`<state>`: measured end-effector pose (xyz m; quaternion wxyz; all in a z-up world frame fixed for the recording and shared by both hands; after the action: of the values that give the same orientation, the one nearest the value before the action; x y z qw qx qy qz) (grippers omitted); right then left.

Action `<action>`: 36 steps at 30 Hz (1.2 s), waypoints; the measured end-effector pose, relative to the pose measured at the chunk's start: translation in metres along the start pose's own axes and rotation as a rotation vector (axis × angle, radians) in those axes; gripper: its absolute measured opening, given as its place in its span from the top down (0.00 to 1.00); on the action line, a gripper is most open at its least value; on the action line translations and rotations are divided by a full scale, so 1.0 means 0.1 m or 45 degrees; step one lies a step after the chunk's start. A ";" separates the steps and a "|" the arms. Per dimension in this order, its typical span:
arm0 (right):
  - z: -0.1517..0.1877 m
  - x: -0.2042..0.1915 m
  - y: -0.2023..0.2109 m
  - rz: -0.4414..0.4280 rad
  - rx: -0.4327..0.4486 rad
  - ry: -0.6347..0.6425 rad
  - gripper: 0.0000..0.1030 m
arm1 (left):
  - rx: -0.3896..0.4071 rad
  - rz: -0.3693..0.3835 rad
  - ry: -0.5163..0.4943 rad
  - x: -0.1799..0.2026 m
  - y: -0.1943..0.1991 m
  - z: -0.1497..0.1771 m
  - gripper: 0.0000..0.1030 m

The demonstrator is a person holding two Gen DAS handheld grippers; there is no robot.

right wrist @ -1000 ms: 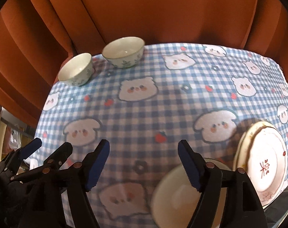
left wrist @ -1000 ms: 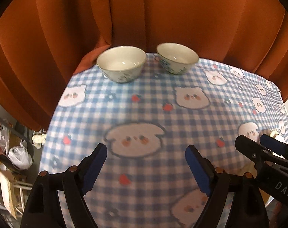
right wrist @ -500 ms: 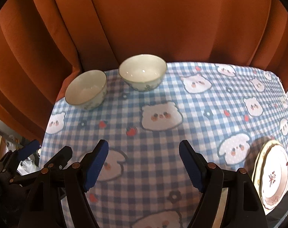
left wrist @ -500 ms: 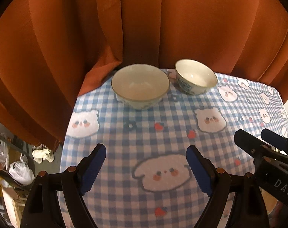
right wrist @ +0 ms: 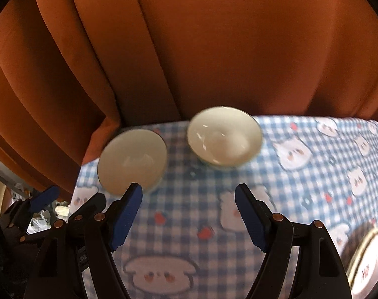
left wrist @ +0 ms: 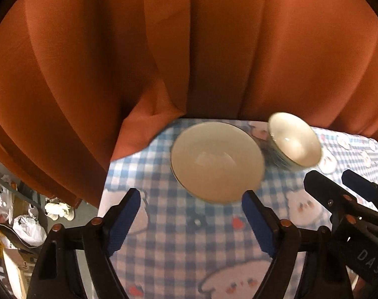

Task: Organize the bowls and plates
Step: 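Move the right gripper to another white green-rimmed bowl, then grasp the bowl rim with the right gripper and lift it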

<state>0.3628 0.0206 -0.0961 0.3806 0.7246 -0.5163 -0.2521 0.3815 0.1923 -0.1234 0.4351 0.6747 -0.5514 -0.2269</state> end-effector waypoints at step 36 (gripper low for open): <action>-0.35 -0.32 -1.31 -0.118 -0.103 0.104 0.84 | -0.046 -0.064 -0.017 -0.05 -0.90 -0.25 0.81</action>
<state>0.4511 0.0845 -0.1832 0.4182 0.7413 -0.4558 -0.2604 0.4491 0.2062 -0.1868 0.4375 0.6790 -0.5329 -0.2522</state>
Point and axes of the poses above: each gripper's, at about its wrist camera, not at the fingertips, and y roughly against the way its jaws point, x to its right, z to its underside, the point moved 9 cm from there along -y, roughly the way its jaws point, and after that the axes turned 15 degrees about y, right-handed, at the moved point
